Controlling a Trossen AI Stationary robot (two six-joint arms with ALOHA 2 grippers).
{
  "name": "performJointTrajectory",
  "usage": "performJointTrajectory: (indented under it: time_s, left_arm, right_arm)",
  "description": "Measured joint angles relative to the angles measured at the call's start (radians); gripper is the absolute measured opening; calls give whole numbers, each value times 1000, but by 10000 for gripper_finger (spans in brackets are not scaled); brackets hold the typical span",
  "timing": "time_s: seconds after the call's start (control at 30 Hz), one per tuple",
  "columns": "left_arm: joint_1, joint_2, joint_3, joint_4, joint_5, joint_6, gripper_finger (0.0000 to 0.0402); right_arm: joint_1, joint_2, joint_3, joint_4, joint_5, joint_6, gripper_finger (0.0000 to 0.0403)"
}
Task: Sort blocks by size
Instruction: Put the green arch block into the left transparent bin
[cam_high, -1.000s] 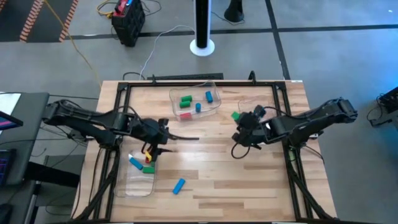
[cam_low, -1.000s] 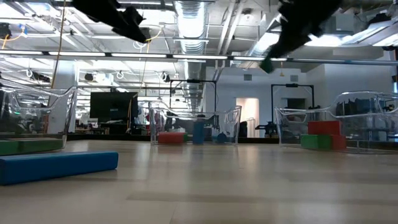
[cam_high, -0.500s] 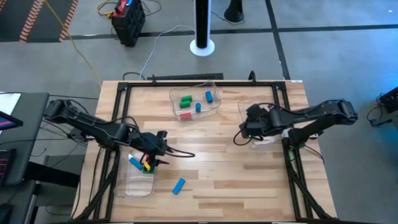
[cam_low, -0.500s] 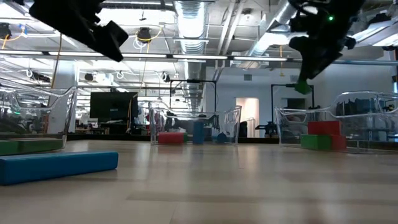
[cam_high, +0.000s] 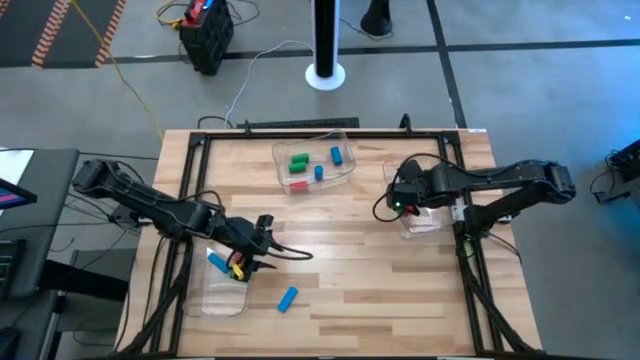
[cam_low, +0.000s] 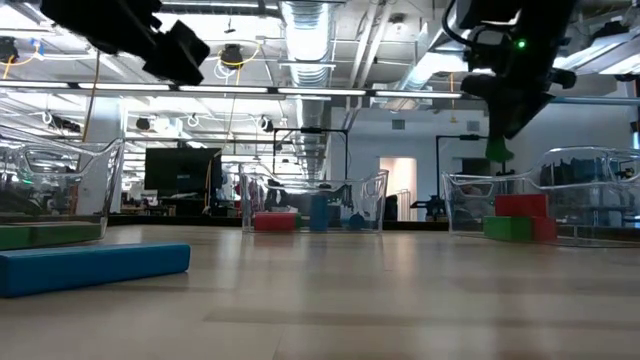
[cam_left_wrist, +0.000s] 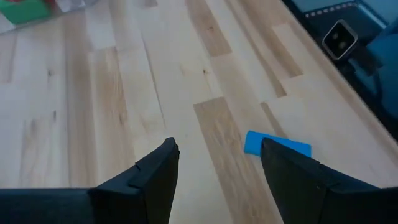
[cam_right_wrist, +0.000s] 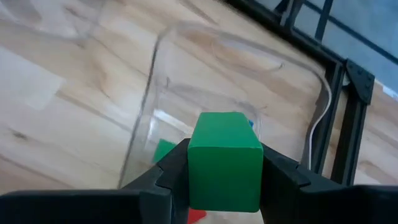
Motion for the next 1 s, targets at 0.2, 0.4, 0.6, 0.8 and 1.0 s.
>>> performJointTrajectory:
  time_s: [0.2, 0.4, 0.6, 0.8, 1.0]
  left_arm:
    - [-3, 136, 30, 22, -1, 56, 218]
    - [-3, 225, 118, -76, 0, 117, 218]
    - [-30, 343, 190, -168, 42, 241, 218]
    - [-64, 470, 286, -221, 42, 354, 218]
    - [-73, 562, 383, -302, 42, 414, 218]
  right_arm:
    - [-62, 0, -77, 20, -62, -1, 164]
    - [-91, 0, -151, 91, -114, -28, 165]
    - [-98, 0, -174, 107, -115, -30, 165]
    - [-124, 0, -196, 115, -131, -37, 176]
    - [-136, 0, -211, 139, -139, -60, 183]
